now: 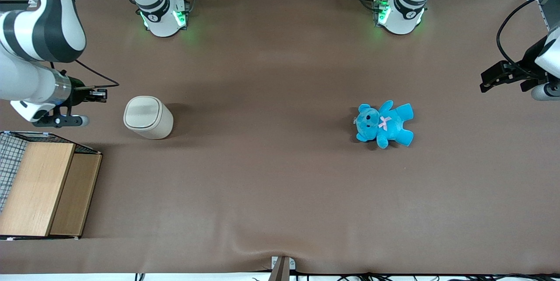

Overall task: Open trash can with right arm
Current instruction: 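Move the right gripper over the white trash can's lid edge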

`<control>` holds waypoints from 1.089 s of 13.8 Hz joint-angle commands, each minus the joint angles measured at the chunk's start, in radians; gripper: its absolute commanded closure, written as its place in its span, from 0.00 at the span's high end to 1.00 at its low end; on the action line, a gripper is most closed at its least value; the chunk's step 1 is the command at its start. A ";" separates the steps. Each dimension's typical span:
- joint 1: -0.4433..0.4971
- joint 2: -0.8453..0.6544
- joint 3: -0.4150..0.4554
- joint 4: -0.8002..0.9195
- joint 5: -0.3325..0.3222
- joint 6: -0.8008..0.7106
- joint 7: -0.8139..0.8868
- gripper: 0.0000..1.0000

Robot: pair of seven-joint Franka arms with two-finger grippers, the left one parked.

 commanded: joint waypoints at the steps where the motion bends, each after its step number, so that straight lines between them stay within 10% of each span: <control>1: -0.007 -0.030 0.006 -0.063 0.010 0.052 0.011 0.00; 15: -0.008 -0.009 0.006 -0.255 0.014 0.319 0.012 0.00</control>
